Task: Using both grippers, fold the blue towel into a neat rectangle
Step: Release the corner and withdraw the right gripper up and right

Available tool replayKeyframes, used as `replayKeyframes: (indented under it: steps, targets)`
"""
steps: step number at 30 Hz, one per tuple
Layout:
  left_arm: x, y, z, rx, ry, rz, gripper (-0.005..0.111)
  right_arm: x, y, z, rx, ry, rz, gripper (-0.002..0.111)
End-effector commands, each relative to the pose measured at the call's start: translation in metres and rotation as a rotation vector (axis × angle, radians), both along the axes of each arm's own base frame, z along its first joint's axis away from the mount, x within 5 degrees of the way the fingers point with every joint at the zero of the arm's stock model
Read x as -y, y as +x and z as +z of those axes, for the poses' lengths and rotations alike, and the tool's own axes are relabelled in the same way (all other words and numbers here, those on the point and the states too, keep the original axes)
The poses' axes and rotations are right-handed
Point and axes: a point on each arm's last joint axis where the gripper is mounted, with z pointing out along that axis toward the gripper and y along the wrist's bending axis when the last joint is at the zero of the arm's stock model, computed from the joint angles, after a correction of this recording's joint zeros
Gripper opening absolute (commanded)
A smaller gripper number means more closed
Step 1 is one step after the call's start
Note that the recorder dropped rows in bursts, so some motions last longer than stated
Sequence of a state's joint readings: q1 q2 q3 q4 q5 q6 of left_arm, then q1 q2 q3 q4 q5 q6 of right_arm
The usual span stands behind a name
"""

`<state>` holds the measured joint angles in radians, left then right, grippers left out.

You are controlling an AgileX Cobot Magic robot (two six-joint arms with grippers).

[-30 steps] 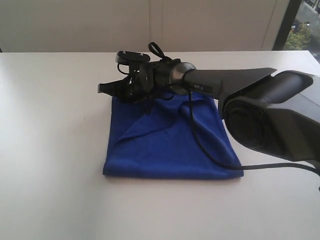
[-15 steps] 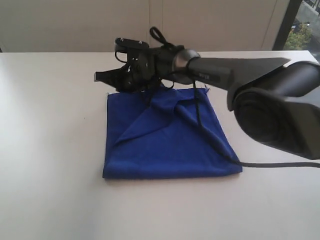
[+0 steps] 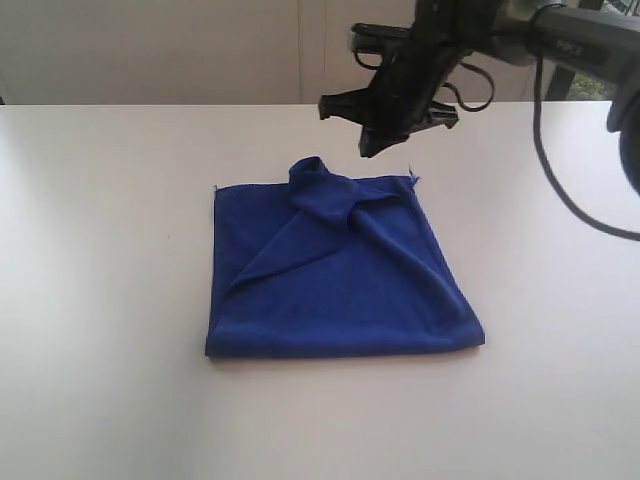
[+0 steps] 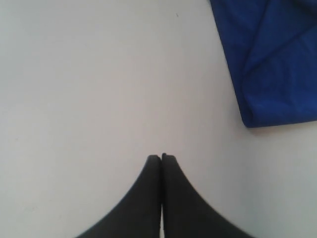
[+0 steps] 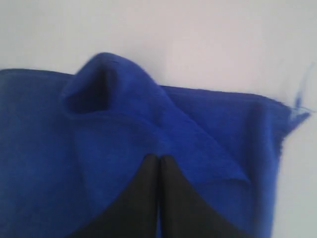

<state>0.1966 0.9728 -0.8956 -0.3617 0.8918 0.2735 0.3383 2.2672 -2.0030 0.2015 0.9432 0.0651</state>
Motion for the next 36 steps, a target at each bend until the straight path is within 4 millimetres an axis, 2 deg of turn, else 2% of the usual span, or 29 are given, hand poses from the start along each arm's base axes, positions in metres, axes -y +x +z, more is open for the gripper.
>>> replayKeyframes:
  steps: [1, 6, 13, 18, 24, 36]
  targets:
    - [0.001, -0.002, 0.003, 0.004, -0.010, -0.004, 0.000, 0.033, 0.009, -0.008, 0.017, -0.068, -0.020, 0.000]
    - [0.001, -0.002, 0.003, 0.004, -0.010, -0.004, 0.000, 0.046, 0.022, -0.030, 0.046, -0.076, -0.057, 0.000]
    - [0.001, -0.002, 0.003, 0.004, -0.010, -0.004, 0.000, 0.045, 0.029, -0.072, 0.011, -0.088, -0.062, 0.000]
    - [0.001, -0.002, 0.003, 0.004, -0.010, -0.004, 0.000, 0.045, 0.031, -0.090, -0.004, -0.093, -0.064, 0.000]
    - [0.001, -0.002, 0.003, 0.004, -0.010, -0.004, 0.000, 0.045, 0.033, -0.093, 0.006, -0.104, -0.061, 0.000]
    - [0.001, -0.002, 0.003, 0.004, -0.010, -0.004, 0.000, 0.058, 0.032, -0.095, 0.001, -0.259, -0.047, 0.000]
